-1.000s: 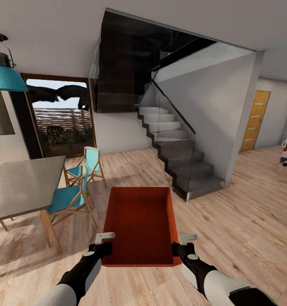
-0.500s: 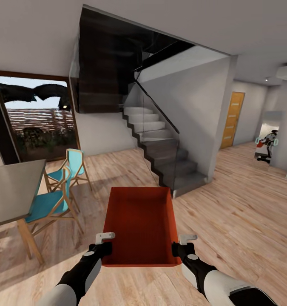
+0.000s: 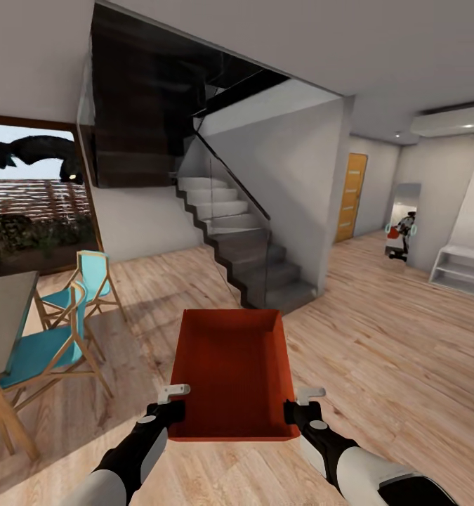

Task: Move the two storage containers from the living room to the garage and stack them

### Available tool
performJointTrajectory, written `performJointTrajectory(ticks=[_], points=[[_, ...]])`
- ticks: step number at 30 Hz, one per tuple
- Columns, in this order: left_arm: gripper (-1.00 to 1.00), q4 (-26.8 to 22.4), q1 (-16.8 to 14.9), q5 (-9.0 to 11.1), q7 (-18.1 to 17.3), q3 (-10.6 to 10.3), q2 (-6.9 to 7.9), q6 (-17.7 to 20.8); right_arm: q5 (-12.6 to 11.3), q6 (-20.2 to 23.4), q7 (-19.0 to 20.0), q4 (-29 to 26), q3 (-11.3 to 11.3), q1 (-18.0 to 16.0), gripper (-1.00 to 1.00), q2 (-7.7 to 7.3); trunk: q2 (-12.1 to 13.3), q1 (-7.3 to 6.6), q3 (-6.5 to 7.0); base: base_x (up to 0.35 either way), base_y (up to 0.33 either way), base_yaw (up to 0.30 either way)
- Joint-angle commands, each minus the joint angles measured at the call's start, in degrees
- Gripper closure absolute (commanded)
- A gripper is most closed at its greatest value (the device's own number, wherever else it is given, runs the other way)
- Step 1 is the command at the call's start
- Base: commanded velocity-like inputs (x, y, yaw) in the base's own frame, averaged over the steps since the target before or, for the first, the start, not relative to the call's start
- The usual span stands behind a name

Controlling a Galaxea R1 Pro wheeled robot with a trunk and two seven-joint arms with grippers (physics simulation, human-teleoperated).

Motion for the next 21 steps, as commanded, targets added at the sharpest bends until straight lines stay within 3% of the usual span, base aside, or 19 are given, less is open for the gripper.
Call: performJointTrajectory(ticks=[1, 21], points=[[1.00, -0.1, 0.0, 1.8, 0.4, 1.0, -0.04, 0.4, 0.2, -0.1, 0.0, -0.2, -1.9, 0.0, 1.00, 0.27, 0.0, 0.02, -0.02, 0.000, 0.000, -0.243], [1.00, -0.6, 0.0, 1.7, 0.4, 1.0, -0.04, 0.4, 0.2, -0.1, 0.0, -0.2, -1.9, 0.0, 1.00, 0.21, 0.0, 0.02, -0.02, 0.000, 0.000, -0.243]])
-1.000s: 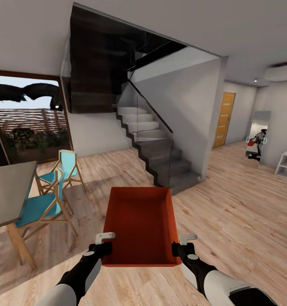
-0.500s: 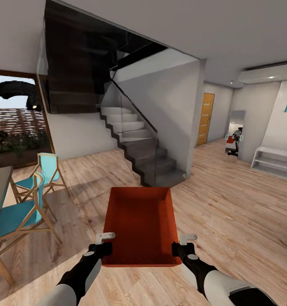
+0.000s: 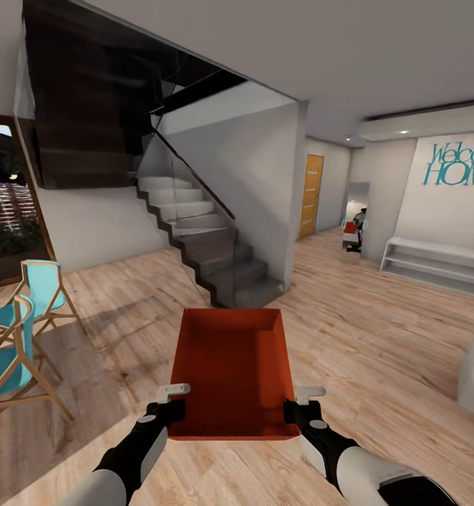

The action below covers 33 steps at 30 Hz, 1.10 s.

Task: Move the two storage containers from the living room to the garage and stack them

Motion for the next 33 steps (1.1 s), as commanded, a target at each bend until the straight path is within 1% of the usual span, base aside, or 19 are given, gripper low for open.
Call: performJointTrajectory(ticks=[1, 33], points=[[1.00, -0.3, 0.0, 1.8, 0.4, 1.0, -0.04, 0.3, -0.1, -0.1, 0.0, 0.0, -1.5, 0.0, 1.00, 0.17, 0.0, 0.02, -0.02, 0.000, 0.000, -0.243], [1.00, -0.2, 0.0, 1.8, 0.5, 0.9, -0.04, 0.3, -0.1, -0.1, 0.0, 0.0, -1.5, 0.0, 1.00, 0.18, 0.0, 0.02, -0.02, 0.000, 0.000, -0.243]])
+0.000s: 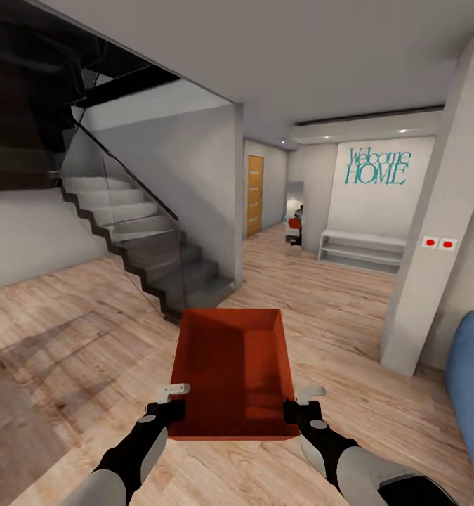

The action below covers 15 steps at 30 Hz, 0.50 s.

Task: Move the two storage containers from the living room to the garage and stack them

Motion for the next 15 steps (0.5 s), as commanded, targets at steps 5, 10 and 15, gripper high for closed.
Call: performJointTrajectory(ticks=[5, 10, 15], points=[[1.00, -0.2, 0.0, 1.7, 0.4, 1.0, -0.04, 0.4, -0.1, -0.1, 0.0, 0.0, -1.4, 0.0, 1.00, 0.24, 0.0, 0.02, -0.02, 0.000, 0.000, -0.243], [1.00, -0.1, 0.0, 1.7, 0.4, 1.1, -0.04, 0.4, -0.1, -0.1, 0.0, 0.0, -1.4, 0.0, 1.00, 0.25, 0.0, 0.02, -0.02, 0.000, 0.000, -0.243], [1.00, -0.1, 0.0, 1.7, 0.4, 1.0, -0.04, 0.4, -0.1, -0.1, 0.0, 0.0, -1.4, 0.0, 1.00, 0.28, 0.0, 0.02, -0.02, 0.017, 0.000, -0.057]])
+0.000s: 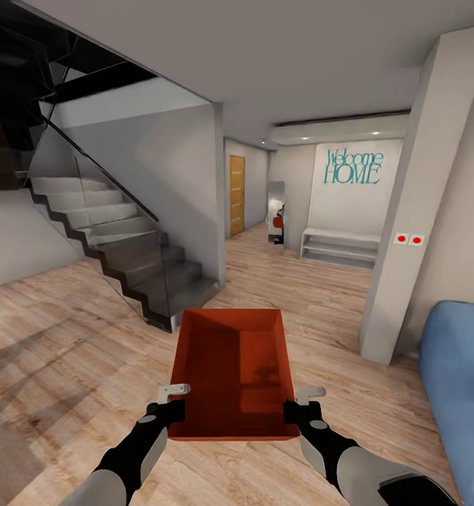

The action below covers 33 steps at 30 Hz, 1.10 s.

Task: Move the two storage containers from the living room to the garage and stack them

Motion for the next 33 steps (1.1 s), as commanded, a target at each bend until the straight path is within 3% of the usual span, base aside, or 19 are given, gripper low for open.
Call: performJointTrajectory(ticks=[1, 27, 33], points=[[1.00, -0.1, 0.0, 1.7, 0.4, 1.0, -0.06, 0.4, 0.1, -0.1, 0.0, -0.1, -1.6, 0.0, 1.00, 0.29, 0.0, 0.03, -0.02, 0.091, 0.000, -0.011], [1.00, 0.3, 0.0, 1.5, 0.4, 1.2, -0.05, 0.4, 0.1, -0.1, -0.3, -0.1, -1.6, 0.0, 1.00, 0.29, 0.0, 0.03, -0.02, 0.291, 0.000, -0.002], [1.00, 0.3, 0.0, 1.6, 0.4, 1.2, -0.05, 0.4, 0.1, -0.1, -0.1, -0.1, -1.7, 0.0, 1.00, 0.29, 0.0, 0.03, -0.02, 0.308, 0.000, -0.197]])
